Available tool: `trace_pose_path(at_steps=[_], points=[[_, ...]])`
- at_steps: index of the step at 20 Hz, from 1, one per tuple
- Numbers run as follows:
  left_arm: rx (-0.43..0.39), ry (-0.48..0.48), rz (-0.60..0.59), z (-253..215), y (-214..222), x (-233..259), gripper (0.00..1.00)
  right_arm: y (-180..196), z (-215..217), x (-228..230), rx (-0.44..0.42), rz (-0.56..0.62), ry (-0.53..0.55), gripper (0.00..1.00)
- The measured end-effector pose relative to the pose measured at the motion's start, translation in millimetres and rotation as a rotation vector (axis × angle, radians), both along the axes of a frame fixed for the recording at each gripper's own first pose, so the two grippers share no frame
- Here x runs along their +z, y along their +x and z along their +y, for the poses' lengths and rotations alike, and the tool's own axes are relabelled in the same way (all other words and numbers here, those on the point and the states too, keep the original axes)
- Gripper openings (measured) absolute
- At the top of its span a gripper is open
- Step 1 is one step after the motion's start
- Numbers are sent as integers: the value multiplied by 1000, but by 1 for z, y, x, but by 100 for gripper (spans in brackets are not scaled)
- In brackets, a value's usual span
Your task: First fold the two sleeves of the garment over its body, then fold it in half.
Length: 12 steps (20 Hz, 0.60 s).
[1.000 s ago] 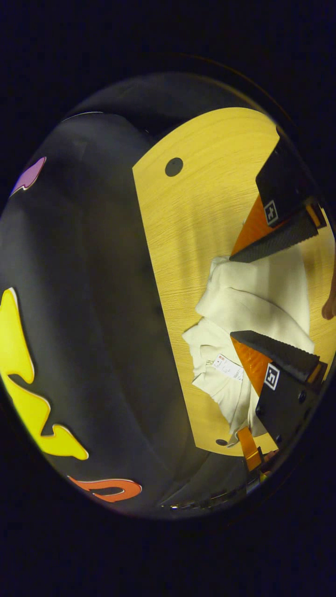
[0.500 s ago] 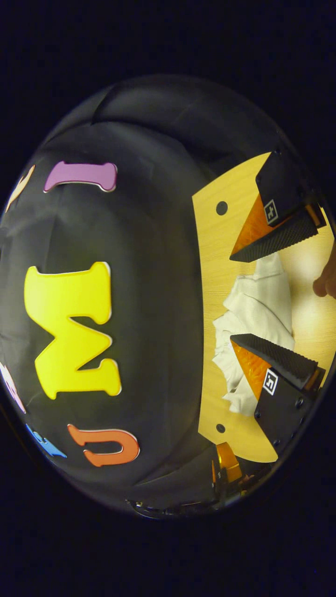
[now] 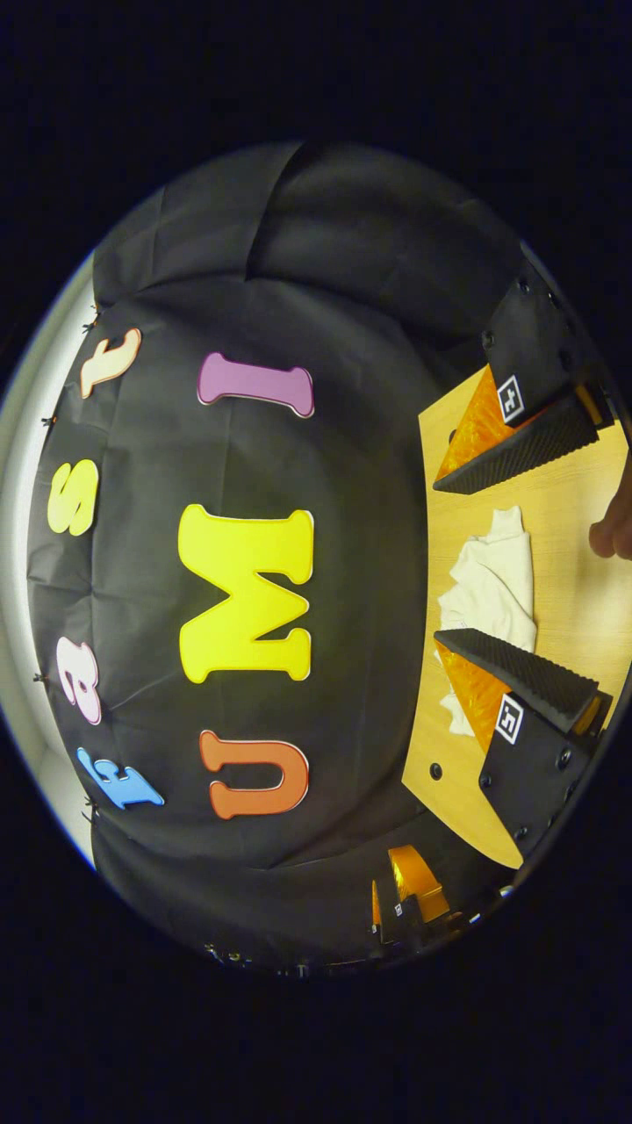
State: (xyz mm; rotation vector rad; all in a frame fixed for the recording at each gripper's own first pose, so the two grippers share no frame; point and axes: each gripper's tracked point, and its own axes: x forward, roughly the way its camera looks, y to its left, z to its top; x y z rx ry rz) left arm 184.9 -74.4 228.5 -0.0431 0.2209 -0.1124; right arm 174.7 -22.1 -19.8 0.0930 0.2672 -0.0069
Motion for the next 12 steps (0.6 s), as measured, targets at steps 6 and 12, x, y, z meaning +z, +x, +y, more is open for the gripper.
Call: trace_pose_path(at_steps=[6, 12], points=[[17, -34, -28, -5, -69, -18, 98, -71, 26, -7, 39, -66, -22, 96], [13, -54, -34, -10, -82, -33, 98, -100, 82, -21, 128, -61, -12, 96]])
